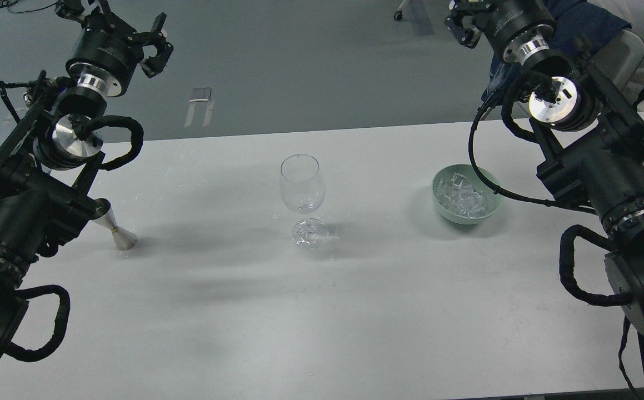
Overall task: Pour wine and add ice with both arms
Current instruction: 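Move the left gripper down and outward toward the metal jigger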
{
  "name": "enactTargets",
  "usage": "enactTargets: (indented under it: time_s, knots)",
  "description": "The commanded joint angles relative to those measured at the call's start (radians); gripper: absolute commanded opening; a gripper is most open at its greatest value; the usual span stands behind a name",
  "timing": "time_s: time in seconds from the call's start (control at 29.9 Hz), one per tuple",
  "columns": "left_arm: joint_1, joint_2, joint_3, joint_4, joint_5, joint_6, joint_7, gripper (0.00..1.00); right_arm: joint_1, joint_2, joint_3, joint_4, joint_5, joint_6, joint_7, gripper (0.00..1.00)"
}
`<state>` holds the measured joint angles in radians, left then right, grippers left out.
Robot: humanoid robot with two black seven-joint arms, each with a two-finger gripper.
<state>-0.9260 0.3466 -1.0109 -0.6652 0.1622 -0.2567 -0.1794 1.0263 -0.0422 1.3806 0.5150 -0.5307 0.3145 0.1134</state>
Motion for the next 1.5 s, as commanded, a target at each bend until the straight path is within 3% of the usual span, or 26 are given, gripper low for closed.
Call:
enactTargets:
  time_s: [0.0, 0.13, 0.67, 0.94, 1.07, 1.2, 1.27, 1.4, 1.47]
  knots:
    - [0.004, 0.000, 0.000, -0.001, 0.002, -0.024, 0.001, 0.98, -0.003, -0.005, 0.000, 0.000, 0.000, 0.000, 0.000, 1.00]
    - [0.010, 0.002, 0.000, -0.004, 0.002, -0.067, -0.002, 0.98, -0.003, -0.005, 0.000, 0.003, 0.001, 0.005, -0.001, 1.00]
    - [0.035, 0.046, -0.040, -0.069, -0.049, -0.078, -0.002, 0.98, -0.006, -0.018, 0.011, 0.003, 0.005, 0.002, 0.000, 1.00]
    - [0.263, 0.216, -0.049, -0.374, -0.156, -0.059, -0.002, 0.98, -0.067, -0.031, 0.008, 0.097, 0.003, 0.002, 0.002, 1.00]
    - [0.360, 0.311, -0.116, -0.502, -0.257, -0.027, 0.001, 0.98, -0.104, -0.035, 0.008, 0.135, 0.003, 0.000, 0.002, 1.00]
    - [0.533, 0.388, -0.247, -0.670, -0.285, -0.016, 0.001, 0.98, -0.112, -0.033, 0.008, 0.137, 0.003, -0.031, 0.000, 1.00]
    - [0.607, 0.396, -0.300, -0.729, -0.289, -0.018, 0.001, 0.98, -0.112, -0.033, 0.006, 0.137, 0.003, -0.035, 0.000, 1.00]
    - [0.887, 0.399, -0.507, -0.896, -0.291, -0.026, 0.012, 0.98, -0.117, -0.033, 0.011, 0.138, 0.003, -0.037, 0.000, 1.00]
    - [0.949, 0.394, -0.547, -0.924, -0.291, -0.026, 0.012, 0.98, -0.123, -0.033, 0.011, 0.140, 0.003, -0.035, 0.000, 1.00]
